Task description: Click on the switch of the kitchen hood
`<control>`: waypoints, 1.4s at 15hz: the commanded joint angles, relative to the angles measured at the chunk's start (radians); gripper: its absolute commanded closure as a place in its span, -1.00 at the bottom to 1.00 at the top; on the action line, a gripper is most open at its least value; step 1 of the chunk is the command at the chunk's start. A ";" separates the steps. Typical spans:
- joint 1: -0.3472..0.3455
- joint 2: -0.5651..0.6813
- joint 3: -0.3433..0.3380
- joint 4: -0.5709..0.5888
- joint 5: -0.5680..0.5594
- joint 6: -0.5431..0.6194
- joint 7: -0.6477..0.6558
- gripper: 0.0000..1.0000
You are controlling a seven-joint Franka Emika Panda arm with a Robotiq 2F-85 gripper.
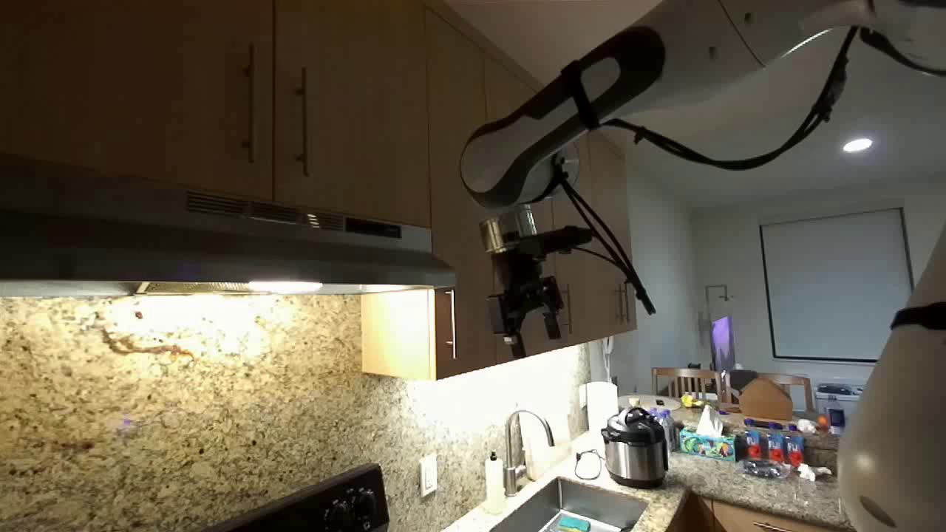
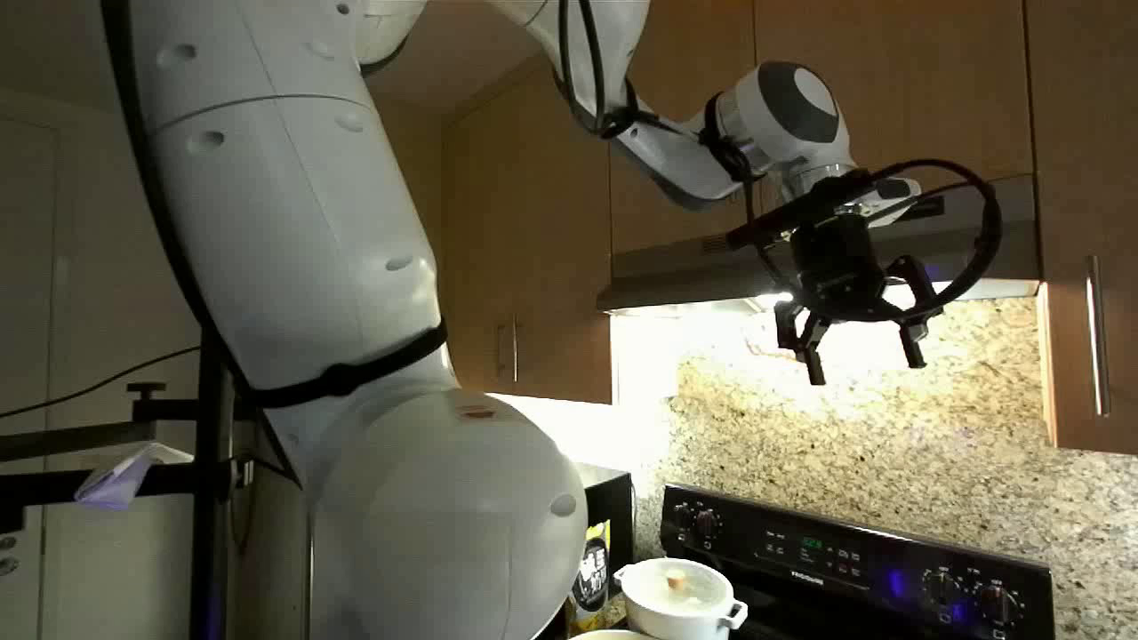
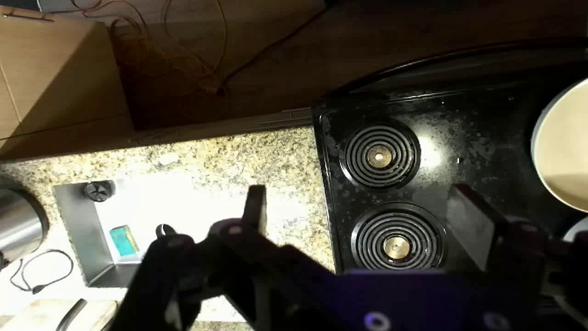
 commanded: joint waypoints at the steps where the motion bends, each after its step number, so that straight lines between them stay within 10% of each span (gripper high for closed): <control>1: 0.017 0.001 -0.014 0.003 -0.005 -0.004 0.005 -1.00; 21: 0.031 -0.007 -0.032 -0.018 -0.019 0.100 -0.045 -1.00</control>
